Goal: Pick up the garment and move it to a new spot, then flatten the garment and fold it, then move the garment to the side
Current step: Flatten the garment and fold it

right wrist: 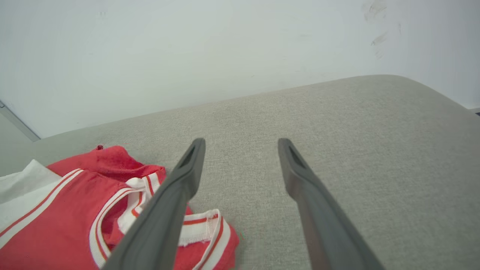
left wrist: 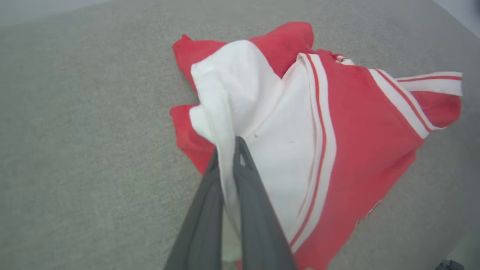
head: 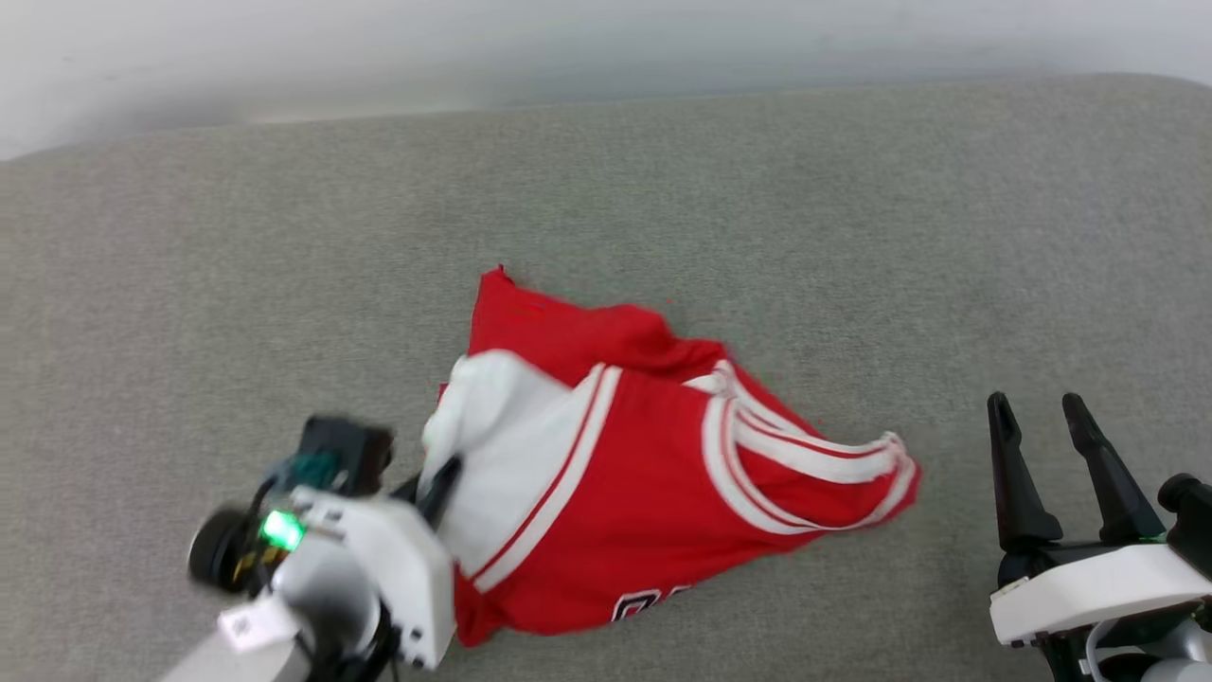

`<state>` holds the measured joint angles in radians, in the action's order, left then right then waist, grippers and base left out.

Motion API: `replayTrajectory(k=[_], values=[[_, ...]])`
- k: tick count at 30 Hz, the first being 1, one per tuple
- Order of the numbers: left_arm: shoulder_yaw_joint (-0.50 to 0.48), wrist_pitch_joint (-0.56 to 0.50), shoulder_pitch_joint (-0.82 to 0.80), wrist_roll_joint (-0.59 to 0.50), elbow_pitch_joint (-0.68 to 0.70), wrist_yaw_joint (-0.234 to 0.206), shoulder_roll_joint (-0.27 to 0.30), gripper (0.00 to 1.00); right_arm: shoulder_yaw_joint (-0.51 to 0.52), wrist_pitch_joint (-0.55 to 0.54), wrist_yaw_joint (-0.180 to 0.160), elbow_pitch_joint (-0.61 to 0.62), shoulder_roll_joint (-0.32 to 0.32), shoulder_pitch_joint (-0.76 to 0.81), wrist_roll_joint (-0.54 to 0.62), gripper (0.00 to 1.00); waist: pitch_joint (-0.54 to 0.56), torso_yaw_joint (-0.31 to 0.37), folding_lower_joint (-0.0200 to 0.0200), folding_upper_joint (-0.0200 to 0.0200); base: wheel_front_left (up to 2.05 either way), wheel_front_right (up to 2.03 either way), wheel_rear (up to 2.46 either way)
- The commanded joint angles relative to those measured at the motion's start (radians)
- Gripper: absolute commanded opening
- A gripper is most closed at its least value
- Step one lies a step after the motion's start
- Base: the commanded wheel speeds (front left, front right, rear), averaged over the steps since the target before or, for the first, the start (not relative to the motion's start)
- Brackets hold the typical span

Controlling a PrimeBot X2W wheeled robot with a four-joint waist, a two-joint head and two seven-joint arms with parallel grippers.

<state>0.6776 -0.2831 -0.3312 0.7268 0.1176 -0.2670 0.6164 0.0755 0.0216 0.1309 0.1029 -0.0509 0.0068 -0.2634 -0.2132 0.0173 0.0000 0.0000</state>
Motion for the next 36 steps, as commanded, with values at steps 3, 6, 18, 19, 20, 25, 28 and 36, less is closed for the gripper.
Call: replayTrajectory(k=[3, 6, 18, 19, 20, 25, 28, 36], values=[[-0.044, 0.045, 0.124, 0.050, 0.004, -0.068, 0.006, 0.00, 0.006, -0.003, 0.000, 0.005, 0.001, 0.016, 0.002, 1.00, 0.015, -0.022, 0.0000, 0.0000, 0.00, 0.00, 0.00], [-0.082, 0.092, 0.235, 0.108, -0.012, -0.111, -0.014, 0.00, 0.008, -0.011, 0.000, 0.008, 0.001, 0.023, 0.002, 1.00, 0.026, -0.034, 0.0000, 0.0000, 0.00, 0.00, 0.00], [-0.128, 0.239, 0.341, 0.152, -0.081, -0.115, -0.082, 1.00, 0.007, -0.046, 0.000, 0.029, 0.001, 0.048, 0.012, 1.00, 0.079, -0.037, 0.0000, 0.0000, 0.00, 0.00, 0.00], [-0.131, 0.261, 0.334, 0.140, -0.082, -0.112, -0.085, 1.00, 0.006, -0.046, 0.000, 0.030, 0.001, 0.049, 0.012, 1.00, 0.084, -0.035, 0.0000, 0.0000, 0.00, 0.00, 0.00], [-0.136, 0.288, 0.326, 0.127, -0.081, -0.114, -0.089, 1.00, 0.006, -0.050, 0.000, 0.031, 0.001, 0.052, 0.011, 1.00, 0.089, -0.033, 0.0000, 0.0000, 0.00, 0.00, 0.00], [-0.156, 0.412, 0.286, 0.056, -0.079, -0.114, -0.094, 1.00, 0.013, -0.058, 0.000, 0.027, 0.001, 0.065, 0.000, 1.00, 0.114, -0.019, 0.0000, 0.0000, 0.00, 0.00, 0.00], [-0.164, 0.481, 0.257, 0.006, -0.074, -0.117, -0.099, 1.00, 0.021, -0.070, 0.000, 0.021, 0.001, 0.072, -0.007, 1.00, 0.123, -0.014, 0.0000, 0.0000, 0.00, 0.00, 0.00], [-0.182, 0.542, 0.198, -0.109, -0.030, -0.124, -0.133, 1.00, 0.035, -0.179, 0.000, -0.011, 0.001, 0.057, -0.045, 1.00, 0.122, -0.014, 0.0000, 0.0000, 0.00, 0.00, 0.00]])
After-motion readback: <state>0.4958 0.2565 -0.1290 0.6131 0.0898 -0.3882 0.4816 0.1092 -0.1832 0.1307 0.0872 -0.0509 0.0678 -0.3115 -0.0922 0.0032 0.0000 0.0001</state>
